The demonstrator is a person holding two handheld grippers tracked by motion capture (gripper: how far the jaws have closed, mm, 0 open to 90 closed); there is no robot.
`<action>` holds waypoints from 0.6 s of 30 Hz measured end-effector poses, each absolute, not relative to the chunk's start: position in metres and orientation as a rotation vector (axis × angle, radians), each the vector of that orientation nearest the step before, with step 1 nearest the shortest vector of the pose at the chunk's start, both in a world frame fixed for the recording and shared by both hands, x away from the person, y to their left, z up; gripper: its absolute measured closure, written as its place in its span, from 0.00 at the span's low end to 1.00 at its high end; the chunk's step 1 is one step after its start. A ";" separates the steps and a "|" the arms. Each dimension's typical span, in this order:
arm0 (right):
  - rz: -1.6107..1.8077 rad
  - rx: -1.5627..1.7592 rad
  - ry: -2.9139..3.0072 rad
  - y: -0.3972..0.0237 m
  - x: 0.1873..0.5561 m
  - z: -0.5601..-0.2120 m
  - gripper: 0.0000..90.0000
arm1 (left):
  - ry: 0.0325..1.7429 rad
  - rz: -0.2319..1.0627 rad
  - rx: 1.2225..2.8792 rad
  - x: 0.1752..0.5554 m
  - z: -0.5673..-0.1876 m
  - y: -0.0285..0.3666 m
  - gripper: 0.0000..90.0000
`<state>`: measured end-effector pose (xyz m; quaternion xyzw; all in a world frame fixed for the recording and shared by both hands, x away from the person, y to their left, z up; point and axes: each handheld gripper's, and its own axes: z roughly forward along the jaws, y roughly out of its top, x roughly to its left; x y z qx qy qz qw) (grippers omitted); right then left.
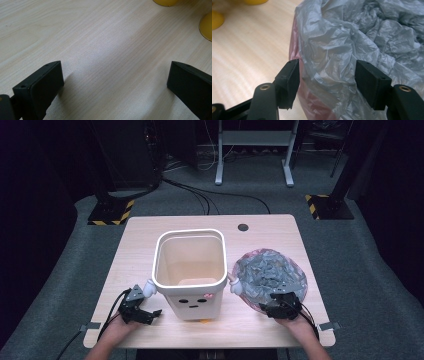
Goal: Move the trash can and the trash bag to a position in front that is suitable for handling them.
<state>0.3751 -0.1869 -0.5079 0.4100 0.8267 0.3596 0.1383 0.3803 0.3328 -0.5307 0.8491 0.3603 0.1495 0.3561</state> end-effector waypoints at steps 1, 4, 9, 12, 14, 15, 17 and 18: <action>1.035 1.168 2.402 -0.186 0.373 -0.508 0.40 | 0.931 0.387 2.194 0.380 -0.531 0.333 0.00; 1.033 1.142 2.427 -0.185 0.366 -0.508 0.40 | 0.931 0.386 2.193 0.380 -0.531 0.333 0.00; 1.046 1.096 2.462 -0.185 0.355 -0.507 0.39 | 0.931 0.388 2.193 0.380 -0.531 0.333 0.00; 1.047 1.074 2.476 -0.186 0.348 -0.507 0.39 | 0.932 0.387 2.193 0.380 -0.531 0.333 0.00; 1.049 1.066 2.481 -0.187 0.344 -0.506 0.39 | 0.932 0.387 2.193 0.380 -0.531 0.333 0.00; 1.050 1.066 2.481 -0.187 0.343 -0.506 0.39 | 0.933 0.388 2.191 0.380 -0.531 0.333 0.00; 1.051 1.064 2.484 -0.188 0.342 -0.507 0.39 | 0.934 0.388 2.190 0.380 -0.531 0.333 0.00; 1.050 1.063 2.486 -0.189 0.340 -0.507 0.39 | 0.934 0.388 2.190 0.380 -0.531 0.333 0.00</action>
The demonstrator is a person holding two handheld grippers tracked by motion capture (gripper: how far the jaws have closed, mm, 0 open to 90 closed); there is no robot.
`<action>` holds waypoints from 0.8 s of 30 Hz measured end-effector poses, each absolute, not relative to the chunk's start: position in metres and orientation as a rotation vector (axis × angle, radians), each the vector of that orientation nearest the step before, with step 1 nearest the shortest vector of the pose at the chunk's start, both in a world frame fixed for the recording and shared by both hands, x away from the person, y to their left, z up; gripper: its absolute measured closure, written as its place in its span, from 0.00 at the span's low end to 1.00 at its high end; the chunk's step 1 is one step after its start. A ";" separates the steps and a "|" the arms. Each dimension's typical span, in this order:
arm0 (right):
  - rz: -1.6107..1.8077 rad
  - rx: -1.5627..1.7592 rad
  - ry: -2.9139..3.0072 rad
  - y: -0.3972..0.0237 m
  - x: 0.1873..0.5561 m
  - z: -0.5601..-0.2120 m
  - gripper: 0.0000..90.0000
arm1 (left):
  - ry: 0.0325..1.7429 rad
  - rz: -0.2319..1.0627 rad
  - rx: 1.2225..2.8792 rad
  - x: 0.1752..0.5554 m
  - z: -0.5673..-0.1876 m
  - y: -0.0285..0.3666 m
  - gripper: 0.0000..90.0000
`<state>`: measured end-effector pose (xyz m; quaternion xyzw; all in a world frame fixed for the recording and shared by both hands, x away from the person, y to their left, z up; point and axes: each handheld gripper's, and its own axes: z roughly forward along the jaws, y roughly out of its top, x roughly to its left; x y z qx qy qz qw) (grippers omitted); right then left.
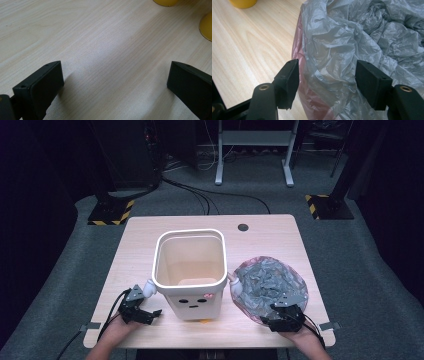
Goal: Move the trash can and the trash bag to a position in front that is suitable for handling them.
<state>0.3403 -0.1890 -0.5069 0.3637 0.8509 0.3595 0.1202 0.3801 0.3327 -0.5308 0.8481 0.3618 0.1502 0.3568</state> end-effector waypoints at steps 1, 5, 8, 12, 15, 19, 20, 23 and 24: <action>1.049 1.060 2.490 -0.189 0.339 -0.507 0.39 | 0.934 0.387 2.190 0.380 -0.531 0.333 0.00; 1.059 1.056 2.497 -0.190 0.337 -0.507 0.39 | 0.935 0.388 2.189 0.380 -0.531 0.333 0.00; 1.079 1.051 2.479 -0.190 0.336 -0.503 0.36 | 0.935 0.388 2.189 0.380 -0.531 0.333 0.00; 1.136 1.047 2.419 -0.190 0.336 -0.492 0.32 | 0.933 0.389 2.193 0.380 -0.531 0.333 0.00; 1.151 1.050 2.371 -0.189 0.342 -0.484 0.28 | 0.936 0.388 2.188 0.380 -0.531 0.333 0.00; 1.147 1.090 2.323 -0.190 0.358 -0.479 0.24 | 0.934 0.388 2.192 0.380 -0.531 0.333 0.00; 1.146 1.110 2.306 -0.190 0.364 -0.478 0.22 | 0.934 0.388 2.191 0.380 -0.531 0.333 0.00; 1.129 1.146 2.275 -0.189 0.377 -0.477 0.20 | 0.932 0.387 2.193 0.380 -0.531 0.333 0.00; 1.119 1.156 2.265 -0.188 0.381 -0.476 0.20 | 0.932 0.388 2.193 0.380 -0.531 0.333 0.00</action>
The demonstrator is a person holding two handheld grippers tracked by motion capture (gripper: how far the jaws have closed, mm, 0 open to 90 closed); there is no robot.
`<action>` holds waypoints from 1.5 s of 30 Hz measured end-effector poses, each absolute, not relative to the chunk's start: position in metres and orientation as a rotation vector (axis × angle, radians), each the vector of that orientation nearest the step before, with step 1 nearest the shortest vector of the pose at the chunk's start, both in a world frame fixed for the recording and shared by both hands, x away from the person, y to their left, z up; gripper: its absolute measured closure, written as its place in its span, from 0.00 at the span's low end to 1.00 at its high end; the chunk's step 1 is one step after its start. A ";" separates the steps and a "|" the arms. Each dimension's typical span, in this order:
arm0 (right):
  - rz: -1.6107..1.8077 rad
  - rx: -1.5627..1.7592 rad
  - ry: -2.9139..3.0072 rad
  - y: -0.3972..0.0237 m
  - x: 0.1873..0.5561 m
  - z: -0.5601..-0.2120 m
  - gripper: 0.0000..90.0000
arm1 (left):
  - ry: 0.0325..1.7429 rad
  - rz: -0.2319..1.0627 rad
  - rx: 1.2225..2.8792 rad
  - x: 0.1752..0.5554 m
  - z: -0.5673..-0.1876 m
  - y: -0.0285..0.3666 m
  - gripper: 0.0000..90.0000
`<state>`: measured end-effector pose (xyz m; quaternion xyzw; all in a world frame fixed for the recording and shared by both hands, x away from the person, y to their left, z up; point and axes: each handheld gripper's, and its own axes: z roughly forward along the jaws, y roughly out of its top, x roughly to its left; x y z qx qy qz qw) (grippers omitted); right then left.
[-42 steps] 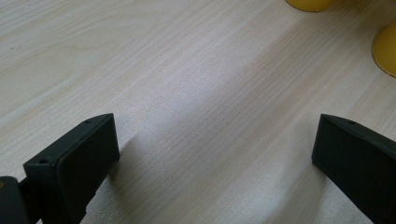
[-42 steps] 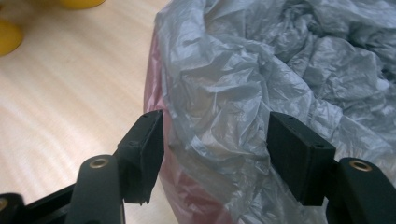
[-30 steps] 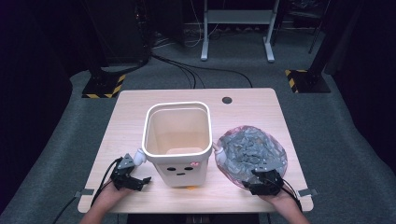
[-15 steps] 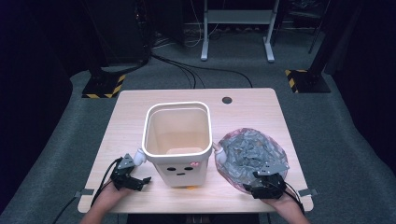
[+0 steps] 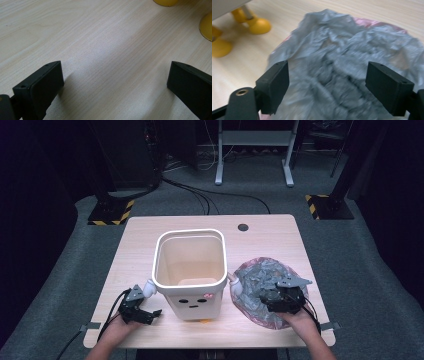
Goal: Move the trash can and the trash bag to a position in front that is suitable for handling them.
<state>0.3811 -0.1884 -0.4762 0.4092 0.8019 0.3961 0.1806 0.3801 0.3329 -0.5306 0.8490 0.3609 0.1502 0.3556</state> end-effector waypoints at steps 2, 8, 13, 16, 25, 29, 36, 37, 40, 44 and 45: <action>1.103 1.172 2.233 -0.188 0.387 -0.475 0.20 | 0.932 0.387 2.193 0.380 -0.531 0.333 0.00; 1.138 1.279 2.130 -0.190 0.407 -0.476 0.24 | 0.932 0.388 2.193 0.380 -0.531 0.333 0.00; 1.067 1.297 2.167 -0.186 0.415 -0.486 0.24 | 0.932 0.388 2.193 0.380 -0.531 0.333 0.00; 1.018 1.267 2.204 -0.182 0.414 -0.494 0.27 | 0.931 0.387 2.193 0.380 -0.531 0.333 0.00; 0.991 1.223 2.290 -0.181 0.404 -0.498 0.32 | 0.929 0.383 2.192 0.381 -0.531 0.333 0.00; 0.987 1.208 2.320 -0.179 0.399 -0.497 0.32 | 0.928 0.384 2.192 0.381 -0.531 0.333 0.00; 0.986 1.182 2.342 -0.177 0.393 -0.497 0.32 | 0.937 0.388 2.186 0.380 -0.531 0.334 0.01; 0.990 1.182 2.338 -0.177 0.393 -0.498 0.32 | 0.936 0.388 2.186 0.380 -0.531 0.334 0.01; 0.997 1.183 2.335 -0.177 0.392 -0.498 0.30 | 0.937 0.388 2.186 0.380 -0.531 0.335 0.01; 1.034 1.188 2.318 -0.178 0.390 -0.494 0.27 | 0.936 0.388 2.187 0.380 -0.530 0.335 0.02; 1.047 1.183 2.313 -0.179 0.390 -0.492 0.26 | 0.936 0.388 2.186 0.380 -0.530 0.336 0.02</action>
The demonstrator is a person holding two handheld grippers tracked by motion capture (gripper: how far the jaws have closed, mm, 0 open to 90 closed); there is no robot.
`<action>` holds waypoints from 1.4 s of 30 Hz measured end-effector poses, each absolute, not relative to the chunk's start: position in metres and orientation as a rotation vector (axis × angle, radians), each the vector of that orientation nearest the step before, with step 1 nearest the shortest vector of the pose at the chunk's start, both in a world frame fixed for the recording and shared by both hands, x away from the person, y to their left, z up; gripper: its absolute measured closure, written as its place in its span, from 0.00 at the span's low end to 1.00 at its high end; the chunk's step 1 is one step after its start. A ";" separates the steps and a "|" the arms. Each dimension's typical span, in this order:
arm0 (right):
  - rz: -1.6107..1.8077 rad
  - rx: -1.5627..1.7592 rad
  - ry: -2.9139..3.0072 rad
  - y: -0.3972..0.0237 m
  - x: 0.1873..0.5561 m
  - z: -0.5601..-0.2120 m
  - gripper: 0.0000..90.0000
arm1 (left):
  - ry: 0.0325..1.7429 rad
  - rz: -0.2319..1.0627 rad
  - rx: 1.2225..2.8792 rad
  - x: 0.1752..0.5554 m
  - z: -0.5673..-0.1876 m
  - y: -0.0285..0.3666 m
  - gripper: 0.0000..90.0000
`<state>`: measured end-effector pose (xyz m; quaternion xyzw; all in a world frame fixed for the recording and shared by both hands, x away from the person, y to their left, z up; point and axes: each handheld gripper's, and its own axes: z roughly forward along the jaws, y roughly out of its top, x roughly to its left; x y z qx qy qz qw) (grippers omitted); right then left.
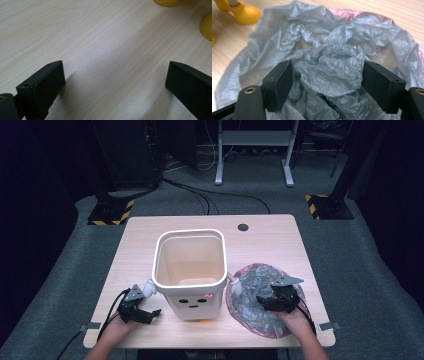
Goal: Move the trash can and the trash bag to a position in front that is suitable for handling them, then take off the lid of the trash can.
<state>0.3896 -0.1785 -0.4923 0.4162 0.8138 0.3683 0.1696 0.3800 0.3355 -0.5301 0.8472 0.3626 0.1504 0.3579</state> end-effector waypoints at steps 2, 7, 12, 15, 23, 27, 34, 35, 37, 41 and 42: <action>1.058 1.182 2.307 -0.178 0.389 -0.490 0.24 | 0.945 0.389 2.181 0.380 -0.529 0.336 0.04; 1.082 1.162 2.285 -0.177 0.389 -0.485 0.18 | 0.950 0.359 2.163 0.380 -0.526 0.342 0.14; 1.070 1.169 2.310 -0.177 0.392 -0.488 0.20 | 0.952 0.318 2.166 0.379 -0.523 0.347 0.19; 1.055 1.146 2.329 -0.176 0.391 -0.488 0.25 | 0.948 0.299 2.152 0.379 -0.519 0.349 0.22; 1.063 1.105 2.315 -0.175 0.389 -0.483 0.36 | 0.947 0.299 2.078 0.378 -0.500 0.351 0.29; 1.069 1.081 2.329 -0.174 0.389 -0.479 0.38 | 0.934 0.291 2.058 0.375 -0.490 0.354 0.31; 1.079 1.069 2.360 -0.172 0.391 -0.472 0.42 | 0.888 0.274 2.064 0.372 -0.468 0.353 0.37; 1.081 1.064 2.370 -0.171 0.392 -0.471 0.42 | 0.881 0.274 2.063 0.372 -0.464 0.353 0.38; 1.081 1.054 2.389 -0.171 0.392 -0.469 0.42 | 0.872 0.278 2.066 0.371 -0.458 0.354 0.39; 1.087 1.043 2.404 -0.170 0.391 -0.462 0.42 | 0.860 0.297 2.078 0.369 -0.445 0.353 0.41; 1.090 1.039 2.403 -0.170 0.390 -0.460 0.41 | 0.860 0.300 2.077 0.368 -0.442 0.353 0.41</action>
